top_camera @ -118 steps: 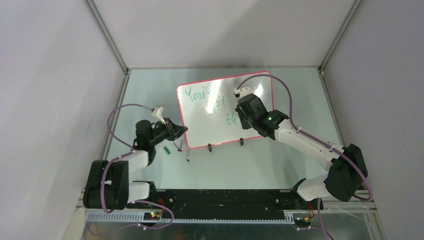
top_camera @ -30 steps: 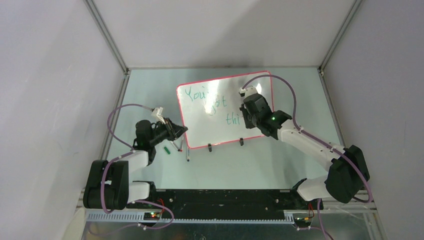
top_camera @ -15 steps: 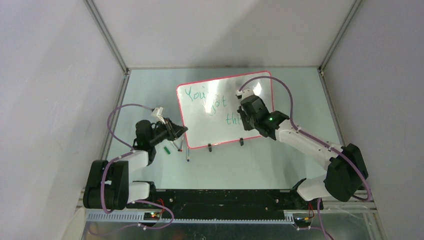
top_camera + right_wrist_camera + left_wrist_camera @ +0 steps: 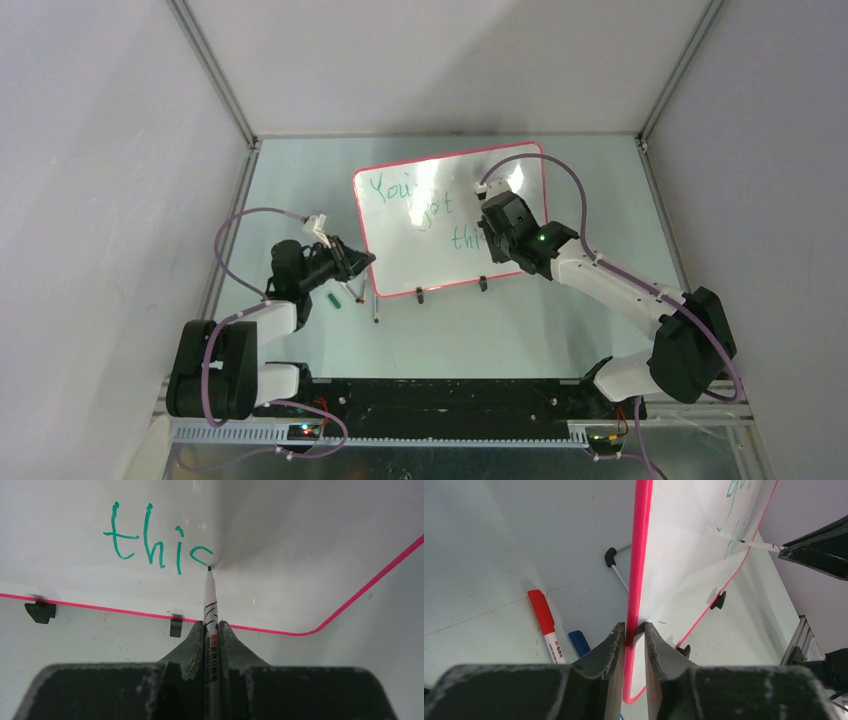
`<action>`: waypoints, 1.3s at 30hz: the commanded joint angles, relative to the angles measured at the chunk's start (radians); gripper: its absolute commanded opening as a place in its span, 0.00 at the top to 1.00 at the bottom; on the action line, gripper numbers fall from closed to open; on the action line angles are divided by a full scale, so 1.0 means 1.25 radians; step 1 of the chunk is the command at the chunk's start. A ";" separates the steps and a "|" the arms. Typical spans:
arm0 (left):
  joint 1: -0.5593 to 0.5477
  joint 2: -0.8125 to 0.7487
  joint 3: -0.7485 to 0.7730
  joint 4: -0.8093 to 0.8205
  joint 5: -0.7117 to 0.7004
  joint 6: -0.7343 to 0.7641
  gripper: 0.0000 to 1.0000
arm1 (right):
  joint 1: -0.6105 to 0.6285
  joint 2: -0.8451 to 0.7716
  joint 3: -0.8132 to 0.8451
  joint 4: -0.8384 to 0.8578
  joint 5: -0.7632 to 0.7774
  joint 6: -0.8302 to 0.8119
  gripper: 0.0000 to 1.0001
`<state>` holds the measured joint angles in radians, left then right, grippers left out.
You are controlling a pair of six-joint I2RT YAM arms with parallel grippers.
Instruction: Write a sentence on the whiteboard
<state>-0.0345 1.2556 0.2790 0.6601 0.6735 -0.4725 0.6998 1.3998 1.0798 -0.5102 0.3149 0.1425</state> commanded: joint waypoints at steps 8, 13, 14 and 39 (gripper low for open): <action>0.001 -0.010 0.010 0.000 -0.029 0.010 0.77 | 0.028 0.020 0.010 -0.011 -0.002 0.005 1.00; 0.001 -0.010 0.010 -0.002 -0.031 0.010 0.77 | 0.042 0.024 0.010 0.004 -0.016 0.004 1.00; 0.001 -0.011 0.009 -0.002 -0.031 0.009 0.77 | 0.045 0.023 0.011 0.007 -0.017 0.004 1.00; 0.004 -0.603 -0.055 -0.520 -0.683 -0.181 0.01 | 0.024 -0.332 -0.108 0.140 -0.173 0.023 1.00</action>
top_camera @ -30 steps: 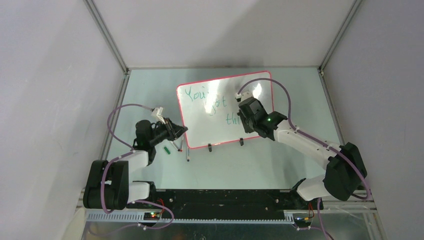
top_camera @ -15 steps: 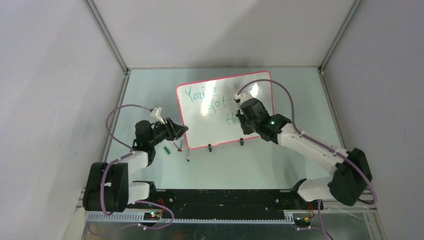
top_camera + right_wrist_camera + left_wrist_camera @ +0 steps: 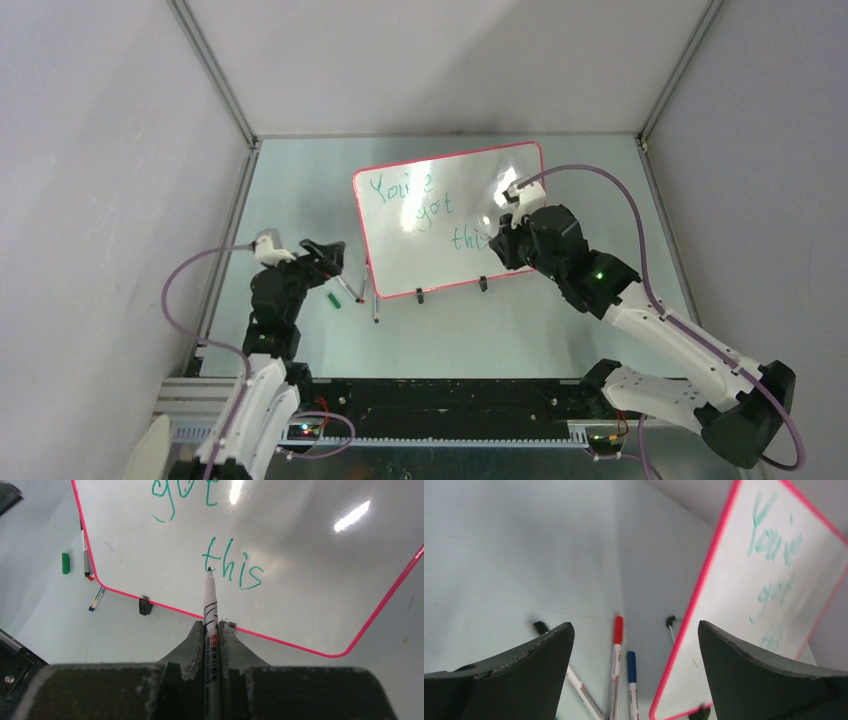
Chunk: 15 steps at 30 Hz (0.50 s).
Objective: Write a sentence on the whiteboard
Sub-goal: Write a sentence on the whiteboard, then close the whiteboard marker at the center of the board.
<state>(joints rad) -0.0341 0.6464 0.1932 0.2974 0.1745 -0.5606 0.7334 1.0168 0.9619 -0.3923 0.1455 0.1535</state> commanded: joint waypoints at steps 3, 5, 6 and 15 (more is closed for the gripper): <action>0.007 -0.223 -0.007 -0.355 -0.383 -0.254 0.01 | -0.006 -0.038 -0.027 0.068 -0.057 0.020 1.00; 0.008 -0.243 0.001 -0.392 -0.370 -0.287 0.08 | -0.009 -0.046 -0.030 0.072 -0.066 0.021 1.00; 0.008 -0.235 0.020 -0.471 -0.372 -0.311 0.13 | -0.009 -0.048 -0.030 0.072 -0.069 0.024 1.00; 0.008 0.109 0.326 -0.905 -0.381 -0.366 0.25 | -0.012 -0.108 -0.054 0.082 -0.058 0.034 1.00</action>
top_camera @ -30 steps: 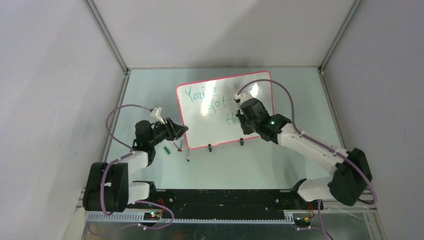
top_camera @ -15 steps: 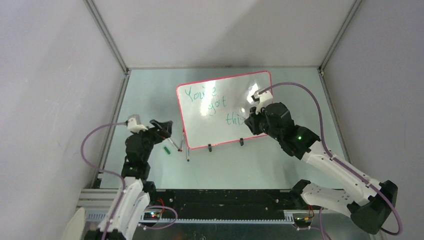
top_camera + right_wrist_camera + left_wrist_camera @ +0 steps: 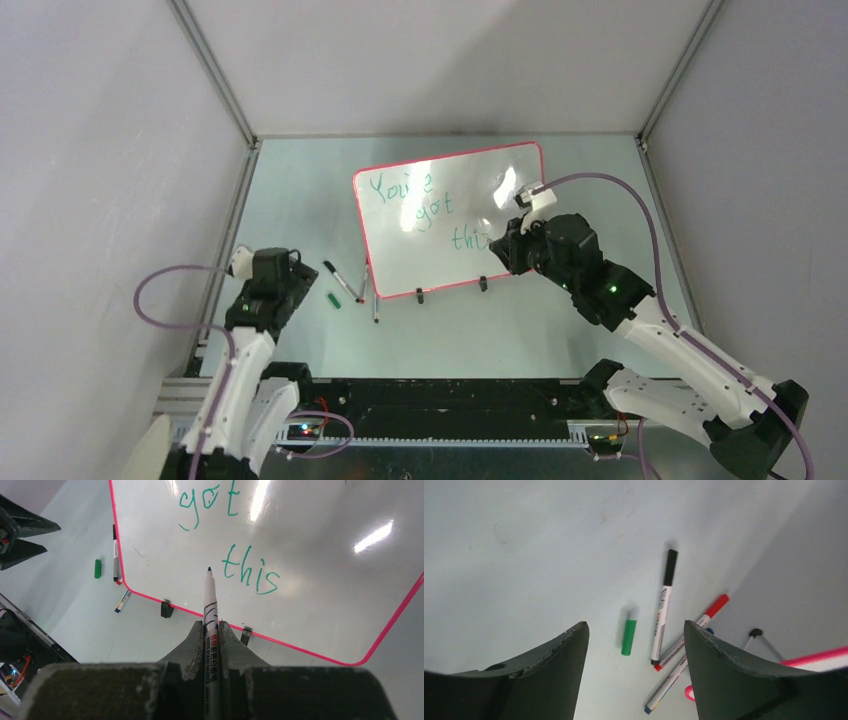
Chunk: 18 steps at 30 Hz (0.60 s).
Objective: Write a sentence on the whiteboard
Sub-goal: Close the whiteboard marker at the center of the board.
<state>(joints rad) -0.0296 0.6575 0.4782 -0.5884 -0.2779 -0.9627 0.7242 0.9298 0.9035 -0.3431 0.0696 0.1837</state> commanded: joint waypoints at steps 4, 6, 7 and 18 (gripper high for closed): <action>0.003 0.197 0.123 -0.176 0.022 -0.043 0.34 | -0.005 -0.057 -0.015 0.039 0.016 0.011 1.00; 0.003 0.236 0.122 -0.165 0.044 -0.054 0.38 | -0.007 -0.062 -0.020 0.039 0.020 0.010 1.00; 0.002 0.267 0.128 -0.163 0.061 -0.054 0.39 | -0.008 -0.063 -0.021 0.040 0.023 0.010 1.00; -0.055 0.427 0.190 -0.113 0.098 0.011 0.32 | -0.025 -0.066 -0.028 0.047 0.019 0.012 1.00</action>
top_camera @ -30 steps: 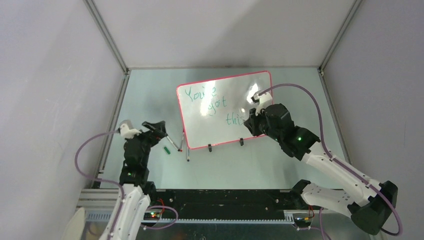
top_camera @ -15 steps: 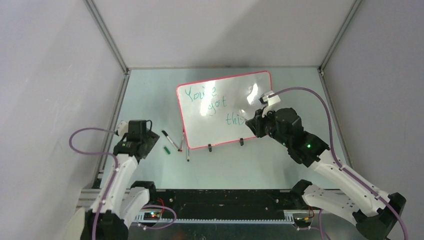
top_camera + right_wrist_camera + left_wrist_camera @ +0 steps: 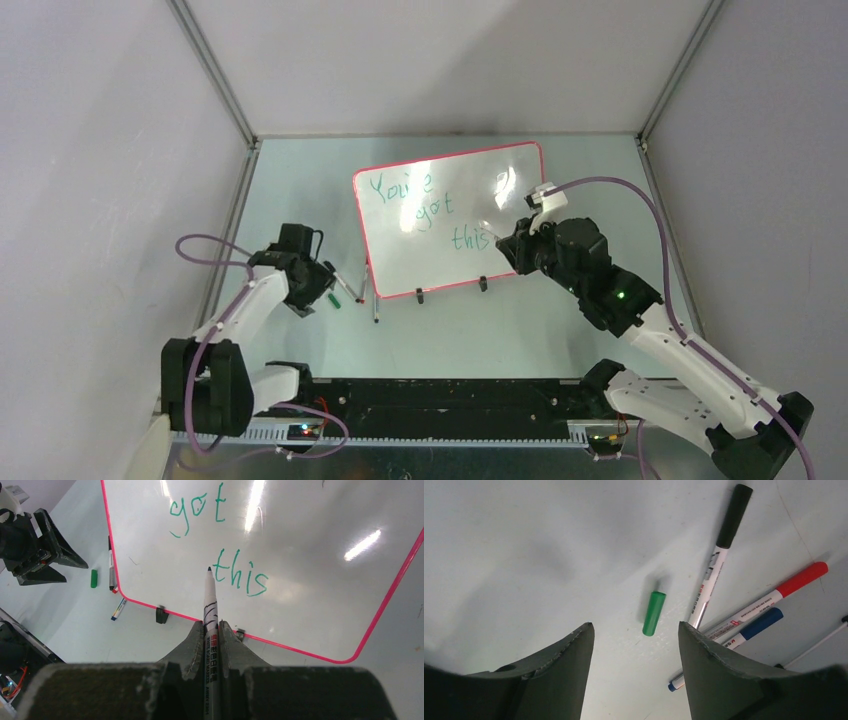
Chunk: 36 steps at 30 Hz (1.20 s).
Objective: Write a sentence on the whiteboard
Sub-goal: Close the whiteboard marker at the center of the board.
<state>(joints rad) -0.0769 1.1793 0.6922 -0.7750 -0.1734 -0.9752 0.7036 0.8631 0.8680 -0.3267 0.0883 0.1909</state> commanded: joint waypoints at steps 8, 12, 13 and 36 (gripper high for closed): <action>-0.023 0.085 0.011 0.100 0.034 0.003 0.38 | -0.013 -0.005 -0.001 0.036 0.003 0.008 1.00; -0.029 0.125 0.010 0.109 0.009 -0.010 0.40 | -0.015 -0.005 -0.002 0.032 0.006 0.008 1.00; -0.029 0.138 0.009 0.115 0.008 -0.018 0.42 | -0.015 -0.006 -0.002 0.030 0.007 0.008 1.00; -0.038 -0.344 0.038 0.000 0.121 -0.246 1.00 | 0.137 0.024 -0.012 0.236 -0.122 0.022 1.00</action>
<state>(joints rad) -0.1223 0.8867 0.7017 -0.7853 -0.1234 -1.1599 0.8101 0.8570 0.8558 -0.2111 -0.0277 0.1928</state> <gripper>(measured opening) 0.034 0.133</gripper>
